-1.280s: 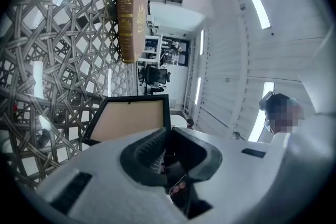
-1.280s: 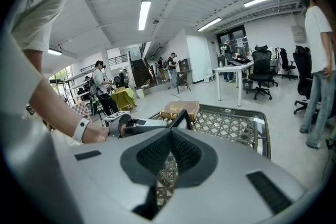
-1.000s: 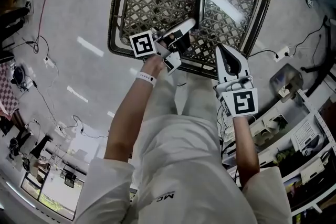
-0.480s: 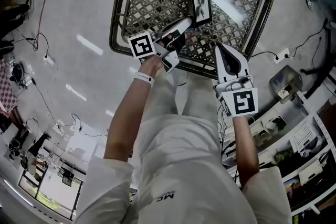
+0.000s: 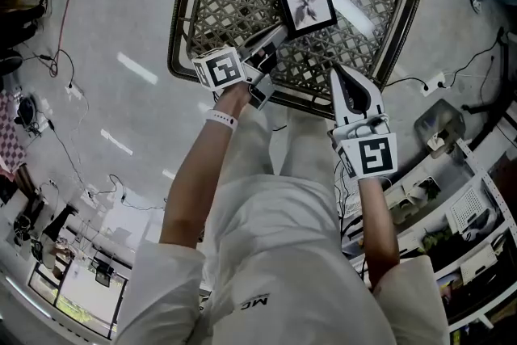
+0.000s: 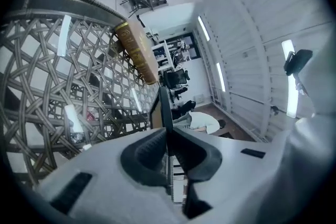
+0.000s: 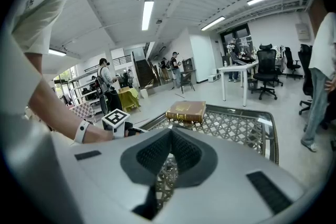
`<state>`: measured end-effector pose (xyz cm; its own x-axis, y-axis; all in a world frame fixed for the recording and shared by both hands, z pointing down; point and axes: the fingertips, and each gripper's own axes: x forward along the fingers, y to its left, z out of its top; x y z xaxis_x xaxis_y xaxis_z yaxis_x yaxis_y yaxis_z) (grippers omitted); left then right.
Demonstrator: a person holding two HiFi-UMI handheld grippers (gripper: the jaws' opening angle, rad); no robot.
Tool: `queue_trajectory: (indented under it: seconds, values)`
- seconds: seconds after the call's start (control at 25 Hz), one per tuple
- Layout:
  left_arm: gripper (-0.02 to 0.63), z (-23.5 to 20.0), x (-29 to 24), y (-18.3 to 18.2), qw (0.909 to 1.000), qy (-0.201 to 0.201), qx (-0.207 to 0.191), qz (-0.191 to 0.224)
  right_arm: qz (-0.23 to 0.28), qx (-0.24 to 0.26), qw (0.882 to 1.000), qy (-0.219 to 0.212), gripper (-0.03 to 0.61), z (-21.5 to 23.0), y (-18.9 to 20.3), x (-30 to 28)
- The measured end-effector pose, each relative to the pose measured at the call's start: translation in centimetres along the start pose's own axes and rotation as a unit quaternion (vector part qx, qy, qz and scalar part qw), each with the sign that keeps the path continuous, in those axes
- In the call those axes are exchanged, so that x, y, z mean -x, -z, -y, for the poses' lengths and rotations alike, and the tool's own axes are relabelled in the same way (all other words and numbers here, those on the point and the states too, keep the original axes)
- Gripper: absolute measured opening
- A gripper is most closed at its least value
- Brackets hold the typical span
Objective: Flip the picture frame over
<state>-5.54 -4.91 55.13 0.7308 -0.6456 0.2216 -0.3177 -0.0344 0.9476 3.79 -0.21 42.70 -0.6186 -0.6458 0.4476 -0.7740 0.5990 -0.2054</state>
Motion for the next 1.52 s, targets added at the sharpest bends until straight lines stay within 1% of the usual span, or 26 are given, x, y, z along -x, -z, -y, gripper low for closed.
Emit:
queue_trajectory:
  seconds: [0.16, 0.24, 0.36, 0.44, 0.6, 0.68, 0.8, 0.96, 1.12, 1.28, 1.4, 1.52]
  values:
    - [0.028, -1.8, 0.6, 0.2, 0.9972, -0.068, -0.027, -0.018, 0.002, 0.002, 1.0, 0.0, 0.018, -0.2, -0.2, 0.1]
    - [0.026, -2.2, 0.9, 0.0, 0.9945, -0.091, -0.046, -0.022, 0.005, 0.004, 1.0, 0.0, 0.018, -0.2, -0.3, 0.2]
    - [0.025, -1.7, 1.1, -0.1, 0.992, -0.106, -0.062, -0.028, 0.01, 0.008, 1.0, 0.001, 0.018, -0.3, -0.9, 0.6]
    - [0.025, -1.3, 1.3, -0.1, 0.989, -0.118, -0.081, -0.039, 0.013, 0.011, 1.0, 0.002, 0.018, -0.4, -1.4, 0.9]
    - [0.023, -0.2, 1.7, 0.0, 0.978, -0.143, -0.137, -0.066, 0.019, 0.014, 1.0, 0.001, 0.017, -0.6, -2.5, 1.3]
    - [0.023, 0.7, 2.0, -0.3, 0.9735, -0.15, -0.158, -0.069, 0.018, 0.016, 1.0, 0.002, 0.018, -0.7, -3.1, 1.6]
    - [0.023, 2.4, 2.8, -0.6, 0.9633, -0.165, -0.199, -0.072, 0.016, 0.025, 1.0, 0.009, 0.018, -0.8, -4.1, 2.2]
    - [0.023, 4.8, 4.1, -0.5, 0.957, -0.172, -0.223, -0.067, 0.008, 0.021, 0.999, 0.024, 0.018, -0.8, -4.9, 3.1]
    - [0.023, 7.6, 5.4, -0.6, 0.9394, -0.187, -0.278, -0.07, 0.013, 0.016, 0.999, 0.029, 0.017, -1.0, -6.1, 4.1]
    - [0.023, 11.1, 7.0, -1.2, 0.9204, -0.202, -0.329, -0.061, 0.013, 0.022, 0.999, 0.04, 0.017, -0.9, -7.2, 5.2]
    - [0.023, 13.7, 8.1, -1.8, 0.9059, -0.208, -0.365, -0.055, 0.012, 0.031, 0.998, 0.052, 0.016, -0.6, -8.1, 5.9]
    - [0.023, 16.0, 9.2, -2.2, 0.8948, -0.207, -0.392, -0.052, 0.012, 0.037, 0.997, 0.062, 0.017, -0.5, -9.0, 6.4]
